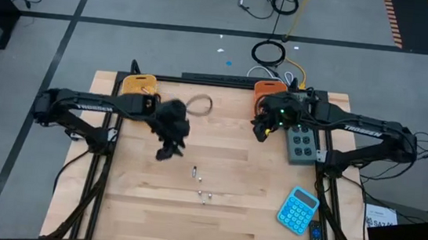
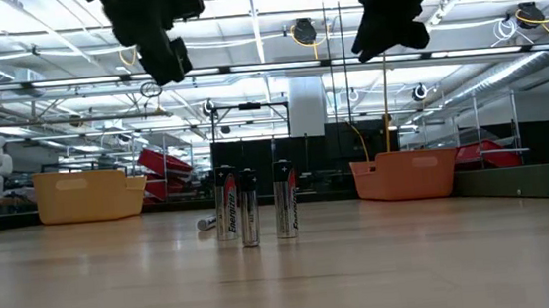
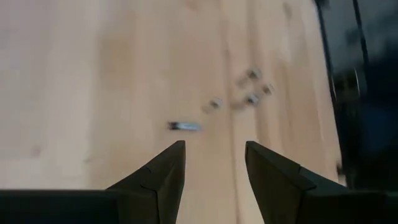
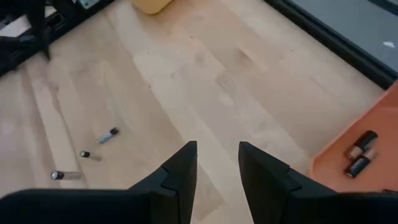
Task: Sort batteries
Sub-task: Put the silver battery into the yellow bin
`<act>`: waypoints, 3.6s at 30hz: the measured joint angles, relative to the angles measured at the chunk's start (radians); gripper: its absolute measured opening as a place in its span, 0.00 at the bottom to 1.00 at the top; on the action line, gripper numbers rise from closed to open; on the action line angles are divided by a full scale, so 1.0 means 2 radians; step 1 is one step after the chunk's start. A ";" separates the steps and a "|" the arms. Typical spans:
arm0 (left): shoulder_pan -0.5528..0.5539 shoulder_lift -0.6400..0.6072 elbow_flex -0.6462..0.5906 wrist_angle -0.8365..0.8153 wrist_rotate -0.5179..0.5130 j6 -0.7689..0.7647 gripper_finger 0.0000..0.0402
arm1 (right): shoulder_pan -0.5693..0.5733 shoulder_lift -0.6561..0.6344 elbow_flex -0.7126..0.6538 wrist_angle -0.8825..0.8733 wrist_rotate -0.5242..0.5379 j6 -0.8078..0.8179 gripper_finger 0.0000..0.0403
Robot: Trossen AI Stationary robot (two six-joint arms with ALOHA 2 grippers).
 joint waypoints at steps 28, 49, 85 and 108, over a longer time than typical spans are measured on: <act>-0.096 0.181 -0.012 0.186 -0.031 0.121 0.44 | 0.007 -0.031 0.000 -0.015 -0.006 0.022 0.27; -0.105 0.192 -0.102 0.342 -0.048 0.104 0.44 | 0.007 -0.031 0.000 -0.017 -0.008 0.026 0.27; -0.068 0.211 -0.121 0.416 -0.067 -0.026 0.08 | 0.006 -0.031 0.000 -0.026 -0.003 0.031 0.27; 0.231 -0.046 -0.187 0.113 -0.362 -0.265 0.08 | 0.000 -0.031 0.000 0.004 0.019 0.013 0.27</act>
